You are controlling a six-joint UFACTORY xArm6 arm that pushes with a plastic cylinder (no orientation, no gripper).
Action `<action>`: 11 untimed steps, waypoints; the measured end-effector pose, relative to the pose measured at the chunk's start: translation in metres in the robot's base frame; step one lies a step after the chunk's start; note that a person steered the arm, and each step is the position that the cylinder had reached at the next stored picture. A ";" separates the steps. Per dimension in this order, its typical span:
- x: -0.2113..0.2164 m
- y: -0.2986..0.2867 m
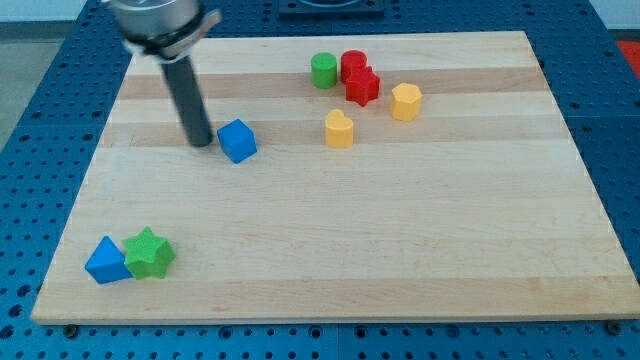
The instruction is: Drag the blue cube top of the blue triangle
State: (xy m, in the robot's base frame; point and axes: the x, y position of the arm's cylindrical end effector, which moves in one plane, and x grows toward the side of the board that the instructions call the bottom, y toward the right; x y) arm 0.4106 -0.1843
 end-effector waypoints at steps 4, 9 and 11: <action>-0.048 0.100; 0.030 0.047; 0.074 0.016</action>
